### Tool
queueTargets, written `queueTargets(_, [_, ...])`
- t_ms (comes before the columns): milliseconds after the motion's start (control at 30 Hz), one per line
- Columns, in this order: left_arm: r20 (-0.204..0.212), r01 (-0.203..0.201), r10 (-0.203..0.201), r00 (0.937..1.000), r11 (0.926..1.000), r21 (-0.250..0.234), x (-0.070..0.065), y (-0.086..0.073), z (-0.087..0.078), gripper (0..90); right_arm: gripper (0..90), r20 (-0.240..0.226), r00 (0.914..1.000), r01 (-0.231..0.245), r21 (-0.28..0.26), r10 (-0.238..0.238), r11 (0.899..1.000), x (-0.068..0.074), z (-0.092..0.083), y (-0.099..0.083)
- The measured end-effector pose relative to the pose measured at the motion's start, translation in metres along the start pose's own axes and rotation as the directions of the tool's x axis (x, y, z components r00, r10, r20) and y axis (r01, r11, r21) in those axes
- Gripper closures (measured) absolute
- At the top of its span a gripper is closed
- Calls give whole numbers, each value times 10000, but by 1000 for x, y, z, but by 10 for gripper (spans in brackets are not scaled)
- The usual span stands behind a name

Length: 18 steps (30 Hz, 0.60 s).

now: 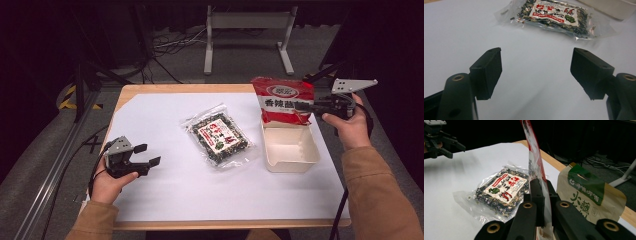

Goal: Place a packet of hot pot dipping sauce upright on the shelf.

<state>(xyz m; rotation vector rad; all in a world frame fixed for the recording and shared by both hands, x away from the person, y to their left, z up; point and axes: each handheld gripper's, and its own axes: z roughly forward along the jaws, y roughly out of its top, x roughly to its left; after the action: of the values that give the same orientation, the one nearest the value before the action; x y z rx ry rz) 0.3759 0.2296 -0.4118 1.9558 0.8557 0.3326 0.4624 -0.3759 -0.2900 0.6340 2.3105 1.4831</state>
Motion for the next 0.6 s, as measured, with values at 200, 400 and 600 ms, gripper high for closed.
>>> queueTargets(200, [15, -43, 43, 10000, 10000, -9, 0, 0, 0, 263, 897, 28, 9998, -192, 163, 191, 9997, -7, 7, -8])
queueTargets(400, [30, 8, -8, 10000, 10000, 1, 0, 0, 1, 263, 897, 67, 9993, -377, 279, 375, 9989, -13, 15, -17])
queueTargets(600, [71, 27, -27, 10000, 10000, -23, 0, -1, 1, 263, 897, 194, 9991, -389, 471, 381, 9981, -18, 21, -23])
